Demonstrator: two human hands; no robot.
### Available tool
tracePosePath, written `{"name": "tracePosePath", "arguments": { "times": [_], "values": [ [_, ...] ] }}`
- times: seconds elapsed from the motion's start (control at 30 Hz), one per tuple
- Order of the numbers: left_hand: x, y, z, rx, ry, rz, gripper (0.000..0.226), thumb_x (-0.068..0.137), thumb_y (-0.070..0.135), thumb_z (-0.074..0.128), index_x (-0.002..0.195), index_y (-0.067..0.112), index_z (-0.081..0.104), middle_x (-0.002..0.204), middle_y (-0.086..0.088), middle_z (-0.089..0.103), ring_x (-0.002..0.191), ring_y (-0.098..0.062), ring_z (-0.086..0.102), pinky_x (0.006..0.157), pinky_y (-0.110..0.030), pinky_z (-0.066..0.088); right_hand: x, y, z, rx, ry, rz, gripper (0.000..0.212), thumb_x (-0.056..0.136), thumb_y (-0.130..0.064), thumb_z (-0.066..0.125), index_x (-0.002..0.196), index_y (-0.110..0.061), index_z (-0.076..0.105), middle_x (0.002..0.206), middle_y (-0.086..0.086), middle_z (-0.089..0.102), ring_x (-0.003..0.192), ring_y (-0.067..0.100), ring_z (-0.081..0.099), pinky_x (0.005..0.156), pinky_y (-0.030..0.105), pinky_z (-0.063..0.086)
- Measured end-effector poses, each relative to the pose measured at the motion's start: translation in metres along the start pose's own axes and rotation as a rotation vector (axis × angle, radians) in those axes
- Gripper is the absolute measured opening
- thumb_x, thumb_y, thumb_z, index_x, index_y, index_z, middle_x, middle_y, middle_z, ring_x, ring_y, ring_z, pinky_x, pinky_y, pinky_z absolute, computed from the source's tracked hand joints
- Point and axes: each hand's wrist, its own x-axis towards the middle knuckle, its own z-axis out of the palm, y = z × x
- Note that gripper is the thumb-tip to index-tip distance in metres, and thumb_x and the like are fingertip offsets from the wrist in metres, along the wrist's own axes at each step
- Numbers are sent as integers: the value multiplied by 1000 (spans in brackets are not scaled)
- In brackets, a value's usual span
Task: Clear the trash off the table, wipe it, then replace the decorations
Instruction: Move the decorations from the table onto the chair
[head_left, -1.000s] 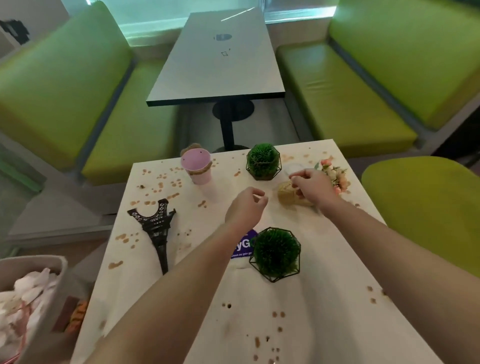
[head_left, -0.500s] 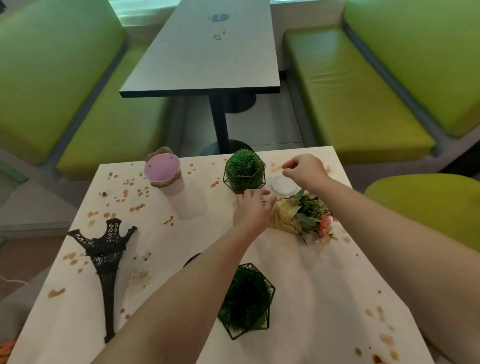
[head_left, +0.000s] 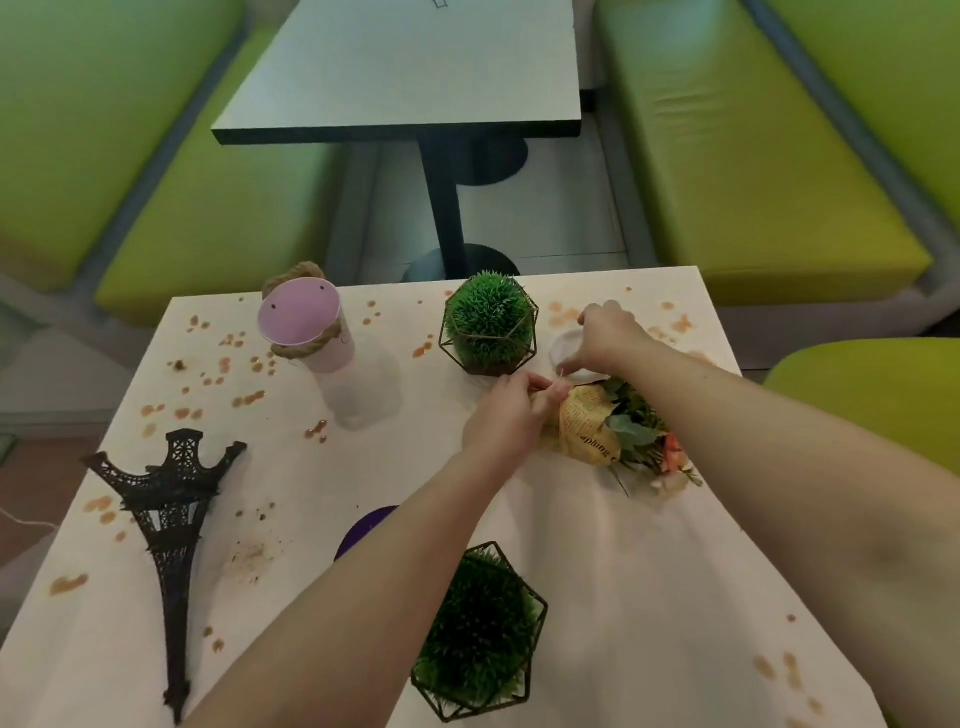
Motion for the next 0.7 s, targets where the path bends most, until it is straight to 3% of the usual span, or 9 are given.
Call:
{"name": "tracePosePath", "arguments": {
  "times": [0.27,0.4,0.5,0.6,0.7],
  "values": [
    [3,-1,-6,-91,-30,-62,50,82,68,59,109,26,62,111,4,62,104,-15,58,90,-43,50,-5,1,4,-30,-57,92,91,67,-54,84,137,-11,44,138,17,36,129,34,36,99,41,43],
    [-3,6,-11,-112,-50,-100,48,82,65,63,111,27,60,113,5,62,104,-14,58,87,-38,52,-16,0,6,-27,-8,78,72,75,-45,81,131,-11,51,138,15,33,124,34,39,94,40,44],
    [-9,13,-15,-99,-46,-122,50,84,64,61,116,26,60,117,5,60,106,-15,58,88,-38,52,-26,-1,1,-6,42,27,53,82,-35,77,125,-11,57,130,13,43,112,33,52,90,41,50],
    [-17,22,-20,-99,-55,-134,46,91,53,58,124,20,59,121,1,62,110,-18,58,89,-36,52,-43,-3,-7,-34,81,-13,26,93,-27,60,114,-13,64,119,9,60,101,30,60,82,38,51],
    [-26,30,-31,-112,-77,-131,45,96,45,54,130,17,56,127,-2,61,112,-19,58,87,-32,50,-64,-10,-18,34,155,-3,26,98,-29,51,115,-15,65,114,7,65,101,30,61,83,36,48]
  ]
}}
